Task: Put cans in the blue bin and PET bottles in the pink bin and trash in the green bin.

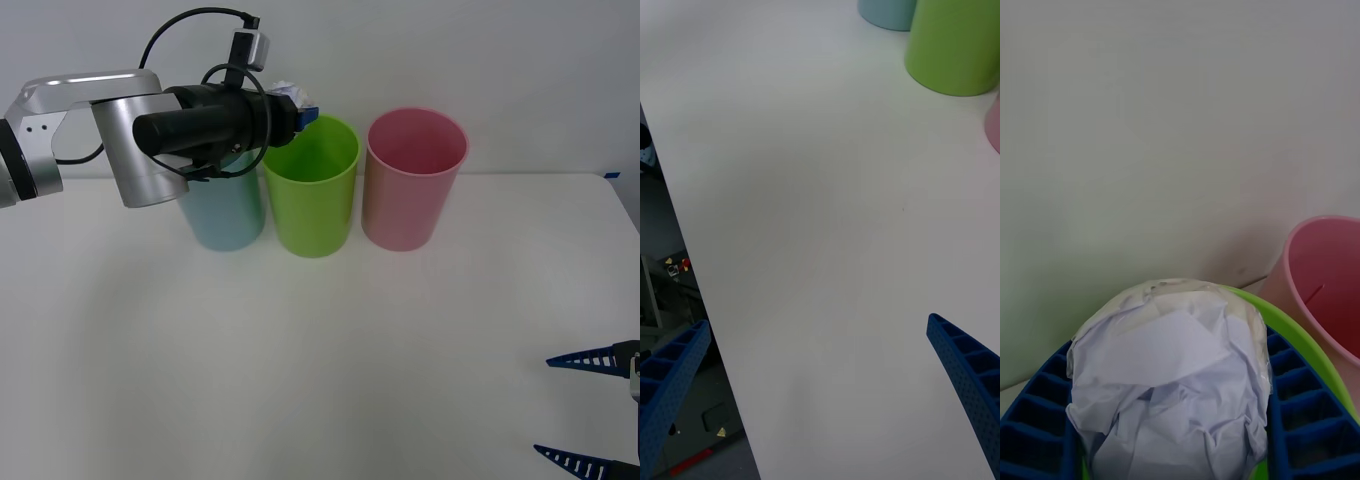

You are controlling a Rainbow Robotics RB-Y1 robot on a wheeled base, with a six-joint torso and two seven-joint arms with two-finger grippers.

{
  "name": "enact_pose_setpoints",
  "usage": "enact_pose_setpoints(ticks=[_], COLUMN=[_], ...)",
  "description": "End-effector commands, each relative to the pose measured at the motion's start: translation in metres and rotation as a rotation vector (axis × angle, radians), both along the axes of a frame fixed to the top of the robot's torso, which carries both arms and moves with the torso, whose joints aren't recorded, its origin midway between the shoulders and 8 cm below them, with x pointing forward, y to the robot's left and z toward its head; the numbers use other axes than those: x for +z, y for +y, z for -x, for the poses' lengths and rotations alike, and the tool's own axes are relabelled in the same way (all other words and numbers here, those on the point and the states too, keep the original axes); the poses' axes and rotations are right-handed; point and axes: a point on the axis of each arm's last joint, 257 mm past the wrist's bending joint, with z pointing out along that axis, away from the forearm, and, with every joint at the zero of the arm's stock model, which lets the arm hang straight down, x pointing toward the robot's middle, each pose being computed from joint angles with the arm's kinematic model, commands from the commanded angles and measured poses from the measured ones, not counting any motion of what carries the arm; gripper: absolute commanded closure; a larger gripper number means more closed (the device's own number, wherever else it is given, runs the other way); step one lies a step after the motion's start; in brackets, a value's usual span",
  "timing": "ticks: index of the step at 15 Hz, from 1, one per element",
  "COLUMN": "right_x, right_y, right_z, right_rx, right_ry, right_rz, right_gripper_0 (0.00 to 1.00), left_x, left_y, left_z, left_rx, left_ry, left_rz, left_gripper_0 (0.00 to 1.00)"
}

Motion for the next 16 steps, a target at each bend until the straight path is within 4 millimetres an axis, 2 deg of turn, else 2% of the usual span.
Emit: enact_pose_setpoints(ticks=[1,8,12,13,14,16], right_x=[0.000,0.000,0.000,0.000,0.000,0.000], right_y=[0.000,0.000,0.000,0.000,0.000,0.000], right_z=[0.000,0.000,0.000,0.000,0.000,0.000], right_rx=[0.000,0.000,0.000,0.000,0.000,0.000], right_ry=[0.000,0.000,0.000,0.000,0.000,0.000], right_rz=[0.000,0.000,0.000,0.000,0.000,0.000], right_gripper_0=[0.00,0.00,0.00,0.00,0.00,0.00], left_x=[0.002,0.010,0.014,0.018,0.028,0.052], left_y=[0.002,0.005,-0.002,-0.008,-0.018,-0.026], left_z=[0.000,0.002,0.007,0.011,0.015,0.020], left_rx=[-0.006,-0.017,-0.048,-0.080,-0.139,-0.233], left_ry=[-0.015,-0.033,-0.033,-0.034,-0.044,-0.102], left_rz=[-0.020,-0.030,-0.007,0.022,0.073,0.134], left_gripper_0=[0.00,0.00,0.00,0.00,0.00,0.00])
